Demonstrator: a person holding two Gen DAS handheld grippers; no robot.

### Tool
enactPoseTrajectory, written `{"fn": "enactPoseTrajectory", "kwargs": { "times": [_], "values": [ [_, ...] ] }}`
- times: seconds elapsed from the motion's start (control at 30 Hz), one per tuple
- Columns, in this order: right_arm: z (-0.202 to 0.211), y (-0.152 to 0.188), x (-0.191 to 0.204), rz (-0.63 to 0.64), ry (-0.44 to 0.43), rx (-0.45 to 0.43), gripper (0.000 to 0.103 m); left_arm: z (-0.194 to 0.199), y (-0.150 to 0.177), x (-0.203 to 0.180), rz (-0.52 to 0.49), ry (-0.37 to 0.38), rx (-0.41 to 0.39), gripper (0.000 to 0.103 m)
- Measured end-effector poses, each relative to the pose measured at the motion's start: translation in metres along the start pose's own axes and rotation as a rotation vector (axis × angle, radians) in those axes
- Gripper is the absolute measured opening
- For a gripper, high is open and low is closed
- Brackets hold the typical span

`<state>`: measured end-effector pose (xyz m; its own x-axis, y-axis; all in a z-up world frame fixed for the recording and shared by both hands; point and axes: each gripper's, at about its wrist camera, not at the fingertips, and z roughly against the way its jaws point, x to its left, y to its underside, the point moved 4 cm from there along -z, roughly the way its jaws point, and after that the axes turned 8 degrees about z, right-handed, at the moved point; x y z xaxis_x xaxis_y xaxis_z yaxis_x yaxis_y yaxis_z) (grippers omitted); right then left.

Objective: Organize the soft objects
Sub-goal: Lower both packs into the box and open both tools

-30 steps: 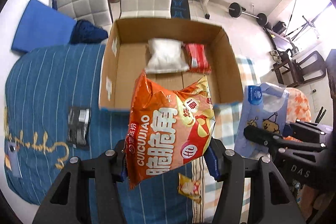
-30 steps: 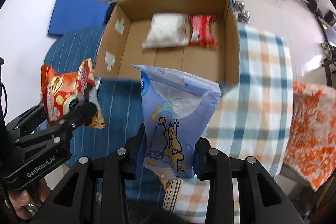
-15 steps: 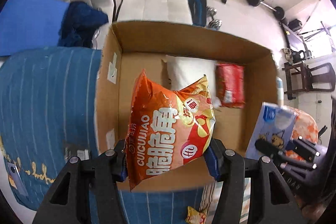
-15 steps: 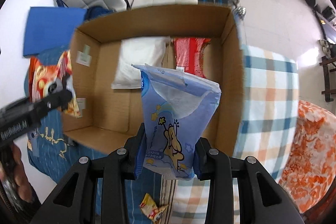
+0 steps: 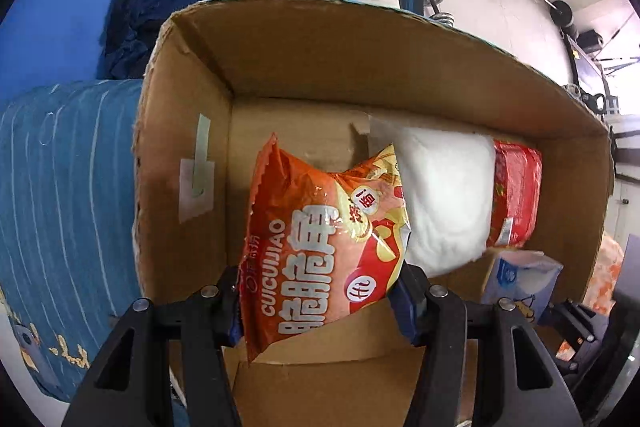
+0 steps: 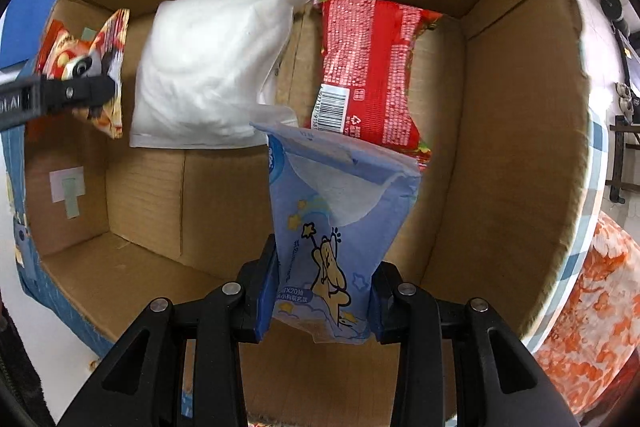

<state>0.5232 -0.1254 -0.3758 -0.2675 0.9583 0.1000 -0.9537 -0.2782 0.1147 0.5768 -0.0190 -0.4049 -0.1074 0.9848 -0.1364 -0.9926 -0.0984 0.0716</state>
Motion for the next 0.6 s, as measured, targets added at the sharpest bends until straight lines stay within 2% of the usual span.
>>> {"fn": "enactPoseTrajectory", "kwargs": {
  "times": [0.17, 0.23, 0.3, 0.37, 0.5, 0.6],
  "values": [
    [-0.01, -0.005, 0.002, 0.024, 0.011, 0.031, 0.042, -0.003, -0.01, -0.005, -0.001, 0.032, 0.015, 0.055],
    [-0.013, -0.006, 0.004, 0.03, 0.019, 0.04, 0.044, -0.006, -0.013, -0.007, -0.016, 0.008, 0.021, 0.055],
    [-0.017, -0.007, 0.009, 0.035, 0.033, 0.048, 0.05, -0.01, -0.018, -0.006, -0.021, -0.011, 0.033, 0.056],
    [-0.02, -0.007, 0.016, 0.026, 0.043, 0.052, 0.063, -0.008, -0.018, -0.006, -0.02, -0.016, 0.038, 0.057],
    [-0.016, -0.005, 0.016, 0.01, 0.057, 0.047, 0.065, 0.001, -0.019, -0.005, -0.002, -0.017, 0.019, 0.07],
    [-0.009, -0.001, 0.011, -0.006, 0.049, 0.036, 0.067, 0.012, -0.019, 0.0, 0.011, -0.009, -0.002, 0.07]
  ]
}}
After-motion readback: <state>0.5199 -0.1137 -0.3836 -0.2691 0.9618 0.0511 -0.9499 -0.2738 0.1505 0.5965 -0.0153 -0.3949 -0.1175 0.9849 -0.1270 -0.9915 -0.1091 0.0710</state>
